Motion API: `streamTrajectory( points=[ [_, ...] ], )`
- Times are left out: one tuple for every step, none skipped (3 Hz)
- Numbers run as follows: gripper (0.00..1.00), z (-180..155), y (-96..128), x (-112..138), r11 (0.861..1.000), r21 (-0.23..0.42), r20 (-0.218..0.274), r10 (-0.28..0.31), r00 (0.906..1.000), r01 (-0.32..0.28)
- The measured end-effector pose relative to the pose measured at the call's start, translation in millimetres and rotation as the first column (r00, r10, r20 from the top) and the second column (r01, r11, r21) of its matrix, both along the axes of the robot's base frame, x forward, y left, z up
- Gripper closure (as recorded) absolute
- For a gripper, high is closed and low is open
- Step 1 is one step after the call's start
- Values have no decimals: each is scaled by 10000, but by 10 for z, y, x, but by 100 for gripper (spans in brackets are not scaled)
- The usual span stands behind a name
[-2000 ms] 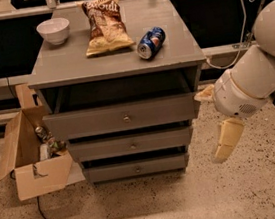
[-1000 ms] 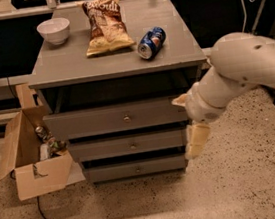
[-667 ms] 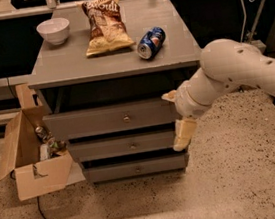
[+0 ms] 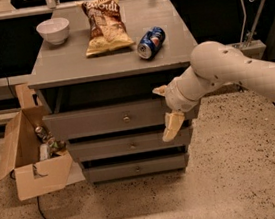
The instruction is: Open top drawer
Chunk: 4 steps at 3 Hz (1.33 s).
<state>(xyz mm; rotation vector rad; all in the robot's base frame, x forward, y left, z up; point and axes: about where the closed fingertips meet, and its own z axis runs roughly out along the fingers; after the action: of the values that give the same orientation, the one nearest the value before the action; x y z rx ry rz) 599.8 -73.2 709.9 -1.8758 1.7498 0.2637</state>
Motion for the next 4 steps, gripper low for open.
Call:
streamTrajectory(
  points=[
    [0, -77, 37, 92, 9994, -352, 341, 12, 9994, 0],
    [0, -224, 71, 296, 9965, -787, 461, 312, 9984, -275],
    [0, -407, 87, 616, 9945, -878, 301, 596, 9978, -568],
    [3, -623, 58, 922, 9939, -863, -45, 678, 9977, -679]
  ],
)
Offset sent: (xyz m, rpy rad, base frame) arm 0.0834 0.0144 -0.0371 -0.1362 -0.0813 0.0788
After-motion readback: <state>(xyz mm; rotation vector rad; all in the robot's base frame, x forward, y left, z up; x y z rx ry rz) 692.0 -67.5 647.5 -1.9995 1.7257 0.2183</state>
